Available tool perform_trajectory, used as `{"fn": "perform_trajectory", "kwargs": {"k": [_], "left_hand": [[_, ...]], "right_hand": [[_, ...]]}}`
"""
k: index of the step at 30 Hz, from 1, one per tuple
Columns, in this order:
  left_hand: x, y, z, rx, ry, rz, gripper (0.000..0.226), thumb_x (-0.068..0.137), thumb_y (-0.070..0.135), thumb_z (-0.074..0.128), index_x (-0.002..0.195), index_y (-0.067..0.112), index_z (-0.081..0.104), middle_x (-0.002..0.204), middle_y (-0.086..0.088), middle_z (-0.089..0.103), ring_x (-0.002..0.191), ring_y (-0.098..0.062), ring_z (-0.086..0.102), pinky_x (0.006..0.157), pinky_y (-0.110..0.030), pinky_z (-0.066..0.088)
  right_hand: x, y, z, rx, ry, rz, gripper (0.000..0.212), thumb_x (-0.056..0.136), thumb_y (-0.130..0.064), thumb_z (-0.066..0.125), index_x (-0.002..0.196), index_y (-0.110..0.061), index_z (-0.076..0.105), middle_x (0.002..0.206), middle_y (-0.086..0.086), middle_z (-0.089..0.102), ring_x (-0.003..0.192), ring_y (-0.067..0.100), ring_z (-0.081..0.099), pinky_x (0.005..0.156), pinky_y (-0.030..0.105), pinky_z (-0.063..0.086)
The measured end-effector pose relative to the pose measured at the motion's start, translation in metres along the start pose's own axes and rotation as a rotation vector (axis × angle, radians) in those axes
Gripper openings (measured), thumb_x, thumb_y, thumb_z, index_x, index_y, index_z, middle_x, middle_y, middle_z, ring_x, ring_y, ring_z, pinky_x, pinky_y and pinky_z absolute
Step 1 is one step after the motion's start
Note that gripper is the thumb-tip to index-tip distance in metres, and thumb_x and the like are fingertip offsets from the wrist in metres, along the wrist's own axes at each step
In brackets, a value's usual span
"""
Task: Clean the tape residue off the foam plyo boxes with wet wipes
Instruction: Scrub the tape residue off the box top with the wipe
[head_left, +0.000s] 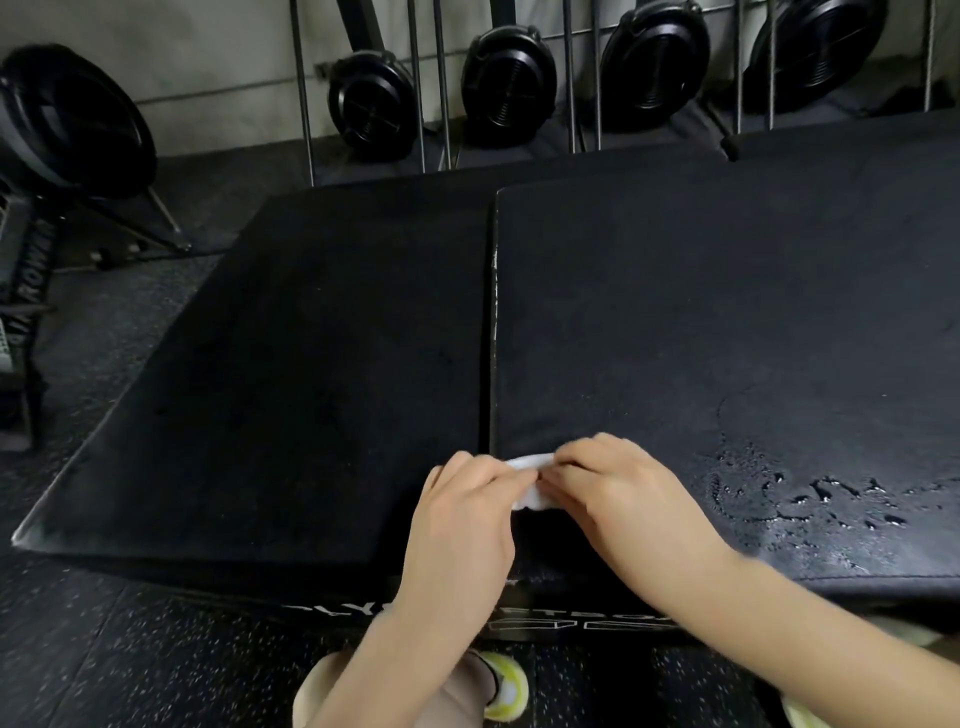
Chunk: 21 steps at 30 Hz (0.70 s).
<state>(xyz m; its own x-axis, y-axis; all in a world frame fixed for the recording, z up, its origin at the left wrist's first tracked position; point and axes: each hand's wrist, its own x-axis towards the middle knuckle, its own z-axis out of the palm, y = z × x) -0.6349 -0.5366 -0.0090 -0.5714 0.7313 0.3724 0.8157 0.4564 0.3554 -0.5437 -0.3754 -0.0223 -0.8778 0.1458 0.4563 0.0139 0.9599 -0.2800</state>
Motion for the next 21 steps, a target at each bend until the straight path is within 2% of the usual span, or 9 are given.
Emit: {"fn": "perform_trajectory", "kwargs": {"k": [4,6,8,11,12,14,18,21], "left_hand": [[0.044,-0.008,0.004,0.041,-0.078,-0.025,0.039,0.083,-0.005,0.060,0.108,0.022,0.075,0.093,0.008,0.065,0.082,-0.016,0.053,0.077,-0.037,0.050],[0.057,-0.005,0.005,0.036,-0.094,-0.033,0.046,0.083,-0.007,0.062,0.113,0.026,0.073,0.088,0.009,0.063,0.082,-0.014,0.049,0.078,-0.030,0.048],[0.059,-0.001,0.003,0.007,-0.078,-0.027,0.050,0.081,-0.008,0.063,0.115,0.028,0.072,0.083,0.010,0.062,0.079,-0.012,0.047,0.074,-0.026,0.046],[0.047,0.002,0.001,-0.005,-0.050,0.009,0.051,0.077,-0.011,0.065,0.112,0.026,0.073,0.078,0.009,0.062,0.074,-0.015,0.051,0.068,-0.029,0.051],[0.040,0.001,0.001,-0.004,-0.040,0.024,0.049,0.075,-0.011,0.067,0.109,0.024,0.074,0.078,0.008,0.063,0.073,-0.016,0.053,0.066,-0.032,0.053],[0.027,-0.001,0.003,0.009,-0.035,0.042,0.044,0.074,-0.010,0.070,0.105,0.021,0.075,0.084,0.008,0.065,0.075,-0.015,0.055,0.068,-0.034,0.054],[0.022,-0.007,0.009,-0.007,0.008,0.045,0.042,0.076,-0.003,0.065,0.106,0.023,0.076,0.092,0.013,0.068,0.083,-0.008,0.054,0.075,-0.027,0.052],[0.044,-0.012,0.014,-0.036,0.000,0.017,0.042,0.080,-0.001,0.057,0.109,0.023,0.076,0.095,0.013,0.069,0.088,-0.010,0.057,0.079,-0.032,0.053]], "right_hand": [[0.036,0.021,0.005,-0.038,0.041,0.029,0.033,0.092,-0.037,0.052,0.081,-0.019,0.078,0.081,-0.001,0.066,0.067,0.025,0.060,0.063,0.033,0.045],[0.044,0.026,0.007,-0.001,0.016,0.063,0.047,0.095,-0.046,0.043,0.082,-0.019,0.078,0.080,-0.001,0.065,0.067,0.025,0.059,0.064,0.034,0.045],[0.045,0.027,0.008,0.015,0.012,0.084,0.040,0.096,-0.042,0.049,0.080,-0.018,0.078,0.079,0.000,0.064,0.067,0.025,0.059,0.064,0.035,0.047],[0.034,0.022,0.006,-0.055,0.012,0.088,0.013,0.085,-0.022,0.074,0.073,-0.017,0.076,0.076,-0.001,0.062,0.064,0.025,0.057,0.063,0.034,0.045],[0.029,0.019,0.005,-0.077,0.008,0.075,0.010,0.082,-0.019,0.078,0.073,-0.019,0.075,0.076,-0.002,0.061,0.064,0.023,0.055,0.062,0.034,0.045],[0.018,0.014,0.002,-0.086,0.002,0.041,0.011,0.084,-0.022,0.074,0.074,-0.023,0.076,0.075,-0.004,0.059,0.063,0.021,0.054,0.062,0.034,0.041],[0.014,0.014,0.003,-0.078,0.003,0.010,0.020,0.091,-0.028,0.061,0.078,-0.023,0.076,0.079,-0.005,0.060,0.067,0.020,0.054,0.063,0.033,0.042],[0.036,0.024,0.009,-0.014,0.013,0.033,0.044,0.098,-0.042,0.047,0.074,-0.018,0.075,0.076,-0.001,0.061,0.065,0.023,0.056,0.063,0.035,0.046]]}}
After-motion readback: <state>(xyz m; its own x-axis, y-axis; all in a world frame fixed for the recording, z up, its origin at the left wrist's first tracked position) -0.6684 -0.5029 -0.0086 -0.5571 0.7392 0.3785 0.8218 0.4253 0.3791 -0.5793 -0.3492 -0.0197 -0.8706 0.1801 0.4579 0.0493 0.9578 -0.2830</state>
